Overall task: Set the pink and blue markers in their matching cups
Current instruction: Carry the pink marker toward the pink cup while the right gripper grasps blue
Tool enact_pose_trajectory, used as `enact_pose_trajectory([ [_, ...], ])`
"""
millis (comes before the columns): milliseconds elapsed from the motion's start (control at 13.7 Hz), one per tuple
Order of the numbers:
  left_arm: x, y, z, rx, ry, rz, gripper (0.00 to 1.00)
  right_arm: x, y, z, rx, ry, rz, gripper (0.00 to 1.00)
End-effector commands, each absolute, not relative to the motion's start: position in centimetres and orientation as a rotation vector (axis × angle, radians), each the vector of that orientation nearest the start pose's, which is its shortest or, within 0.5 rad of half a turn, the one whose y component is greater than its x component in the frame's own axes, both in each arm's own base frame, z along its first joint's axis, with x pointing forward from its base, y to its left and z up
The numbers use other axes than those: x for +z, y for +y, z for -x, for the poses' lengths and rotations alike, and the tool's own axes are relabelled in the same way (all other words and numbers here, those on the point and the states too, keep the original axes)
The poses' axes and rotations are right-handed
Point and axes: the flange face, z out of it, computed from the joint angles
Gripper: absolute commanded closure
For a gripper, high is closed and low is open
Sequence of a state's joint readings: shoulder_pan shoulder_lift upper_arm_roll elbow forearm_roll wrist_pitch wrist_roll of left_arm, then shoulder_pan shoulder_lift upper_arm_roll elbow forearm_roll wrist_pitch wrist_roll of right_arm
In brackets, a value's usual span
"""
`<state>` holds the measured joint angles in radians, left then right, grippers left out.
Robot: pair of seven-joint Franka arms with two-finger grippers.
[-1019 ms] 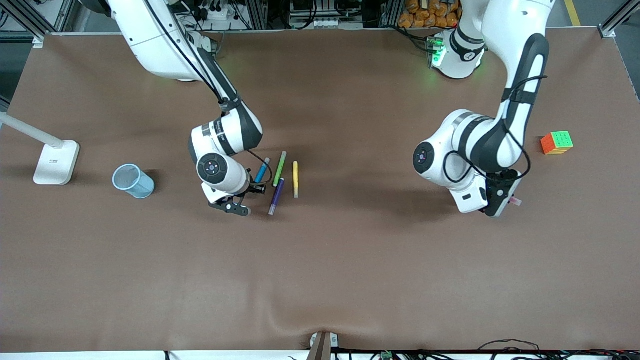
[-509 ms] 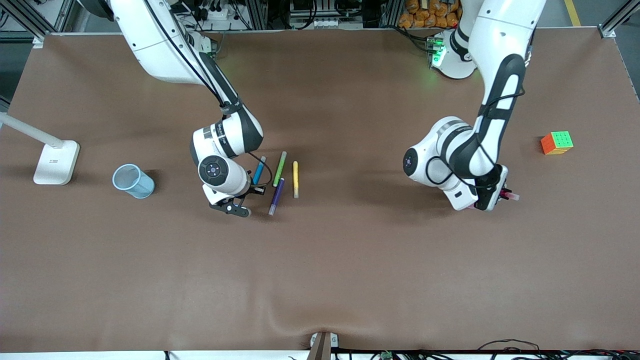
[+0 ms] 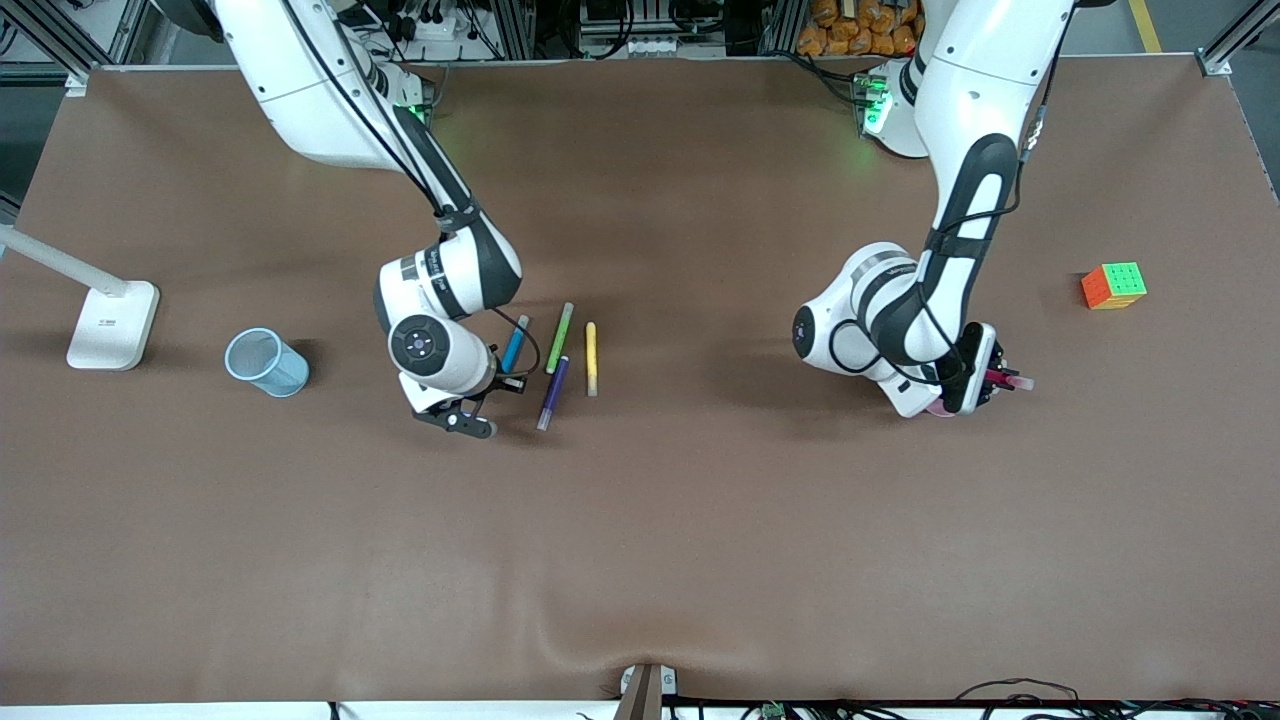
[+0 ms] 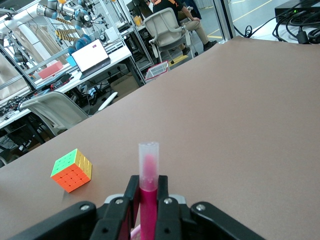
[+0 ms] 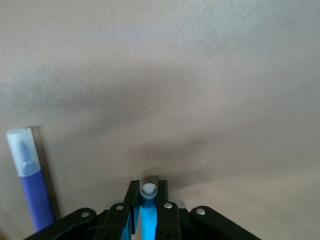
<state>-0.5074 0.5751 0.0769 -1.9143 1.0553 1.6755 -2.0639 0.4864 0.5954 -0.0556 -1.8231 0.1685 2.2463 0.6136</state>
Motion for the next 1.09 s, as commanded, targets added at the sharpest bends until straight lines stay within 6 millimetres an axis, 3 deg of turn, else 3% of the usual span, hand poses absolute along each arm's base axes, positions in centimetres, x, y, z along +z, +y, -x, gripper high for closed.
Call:
enact_pose_trajectory([
  [0,19.8,-16.2,-54.8,-0.826,-0.977,1.718,0.78,25.4,26.4,-59.2,0.266,0.415,3.081,1.00],
  [218,19.9,-16.4,-54.9,-0.816,-0.961,1.727,0.64,32.2,22.2,-62.3,0.181,0.175,3.053,1.00],
  [437,20.5,-16.6,-55.1,-0.804,-0.947,1.741,0.58,36.9,15.0,-63.8,0.109,0.035,3.028,1.00],
  [728,22.4,-17.3,-56.3,-0.768,-0.929,1.768,0.50,40.3,5.2,-63.9,0.095,-0.170,2.999,1.00],
  [1019,26.4,-18.7,-57.7,-0.689,-0.973,1.847,0.40,39.1,-5.6,-62.9,0.109,-0.472,2.912,1.00],
])
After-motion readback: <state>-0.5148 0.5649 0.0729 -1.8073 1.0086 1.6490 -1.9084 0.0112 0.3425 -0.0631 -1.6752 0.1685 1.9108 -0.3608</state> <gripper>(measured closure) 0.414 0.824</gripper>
